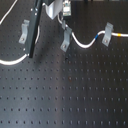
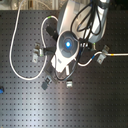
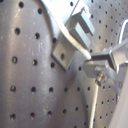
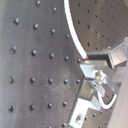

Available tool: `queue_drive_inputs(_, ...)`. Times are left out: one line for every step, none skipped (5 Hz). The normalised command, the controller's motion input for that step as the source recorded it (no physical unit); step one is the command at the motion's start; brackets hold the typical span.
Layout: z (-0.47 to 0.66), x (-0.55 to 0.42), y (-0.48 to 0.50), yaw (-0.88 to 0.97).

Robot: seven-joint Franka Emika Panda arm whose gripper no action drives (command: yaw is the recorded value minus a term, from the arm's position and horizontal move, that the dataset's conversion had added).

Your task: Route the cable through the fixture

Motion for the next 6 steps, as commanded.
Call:
queue_drive_inputs(-0.03,0.000,0.000,-0.02)
queue_drive_inputs(-0.31,0.015,-0.027,-0.02)
queue_drive_inputs(-0.50,0.037,0.023,-0.03)
queue_drive_inputs(-0.40,0.148,0.003,-0.09)
queue_drive_inputs(-0.11,0.039,0.023,-0.09)
queue_drive_inputs(0.25,-0.285,0.215,-0.09)
